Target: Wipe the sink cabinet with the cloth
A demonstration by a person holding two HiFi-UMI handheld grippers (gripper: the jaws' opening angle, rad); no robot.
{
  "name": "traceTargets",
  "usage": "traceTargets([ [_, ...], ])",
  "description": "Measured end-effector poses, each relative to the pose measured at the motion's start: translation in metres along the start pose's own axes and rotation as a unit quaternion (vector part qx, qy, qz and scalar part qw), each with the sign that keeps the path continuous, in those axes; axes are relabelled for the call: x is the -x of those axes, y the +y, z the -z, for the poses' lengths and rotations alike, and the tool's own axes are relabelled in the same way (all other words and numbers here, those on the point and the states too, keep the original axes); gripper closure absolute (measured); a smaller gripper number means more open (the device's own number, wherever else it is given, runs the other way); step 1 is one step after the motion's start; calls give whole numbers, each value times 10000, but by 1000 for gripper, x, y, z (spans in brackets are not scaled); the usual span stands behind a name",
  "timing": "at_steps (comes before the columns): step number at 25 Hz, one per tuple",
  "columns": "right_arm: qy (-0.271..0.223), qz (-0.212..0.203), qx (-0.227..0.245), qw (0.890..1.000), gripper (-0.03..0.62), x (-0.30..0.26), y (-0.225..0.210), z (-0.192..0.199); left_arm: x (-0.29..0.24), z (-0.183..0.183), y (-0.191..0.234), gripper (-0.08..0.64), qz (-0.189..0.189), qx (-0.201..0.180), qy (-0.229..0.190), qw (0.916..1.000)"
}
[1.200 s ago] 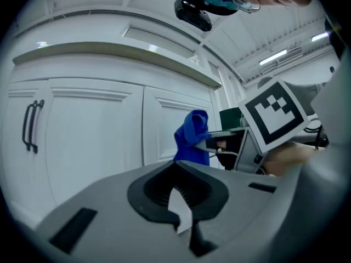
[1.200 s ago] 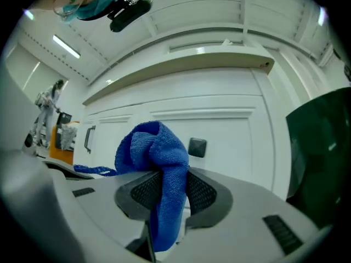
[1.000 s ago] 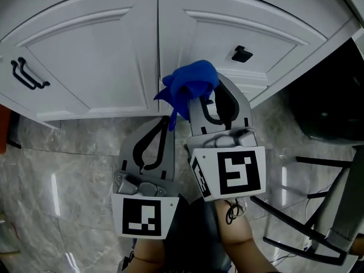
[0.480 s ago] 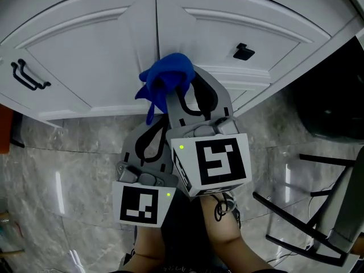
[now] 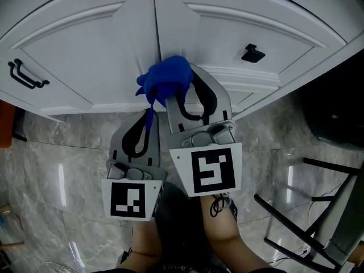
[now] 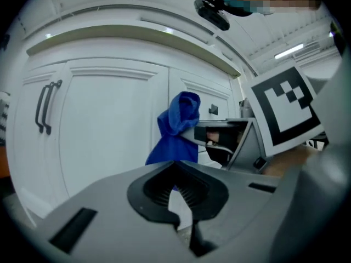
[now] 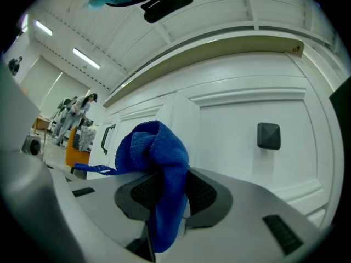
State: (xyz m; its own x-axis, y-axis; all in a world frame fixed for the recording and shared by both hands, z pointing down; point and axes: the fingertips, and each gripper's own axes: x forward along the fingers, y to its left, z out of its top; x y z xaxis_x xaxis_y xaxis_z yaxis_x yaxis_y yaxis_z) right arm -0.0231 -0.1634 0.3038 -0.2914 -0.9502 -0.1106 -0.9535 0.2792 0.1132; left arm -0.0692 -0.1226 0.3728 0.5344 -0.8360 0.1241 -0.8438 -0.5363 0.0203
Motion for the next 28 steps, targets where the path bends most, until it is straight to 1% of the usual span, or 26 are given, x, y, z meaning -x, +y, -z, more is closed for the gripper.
traceTargets([
  [5,42,13,161,9999,476,1,1,3,-9,4,-15,557,239,-21,100,9997],
  [8,157,8,396,9991,476,2,0,6,-11,7,-19,557,308,-8,176,9994],
  [14,233,41,413,9989,476,4,-5,9,-11,7,-22,557,341,22,187,9992],
  [17,221,113,323,9992,476,6,-11,9,-12,7,-23,557,384,43,203,9990],
  [21,337,127,638,9973,476,8,-13,11,-12,7,-26,557,445,70,198,9988],
  [24,352,292,620,9970,476,10,-21,10,-12,7,-28,557,490,88,208,9985],
  [28,268,681,377,9966,476,17,-43,8,-11,7,-28,557,506,121,200,9984],
])
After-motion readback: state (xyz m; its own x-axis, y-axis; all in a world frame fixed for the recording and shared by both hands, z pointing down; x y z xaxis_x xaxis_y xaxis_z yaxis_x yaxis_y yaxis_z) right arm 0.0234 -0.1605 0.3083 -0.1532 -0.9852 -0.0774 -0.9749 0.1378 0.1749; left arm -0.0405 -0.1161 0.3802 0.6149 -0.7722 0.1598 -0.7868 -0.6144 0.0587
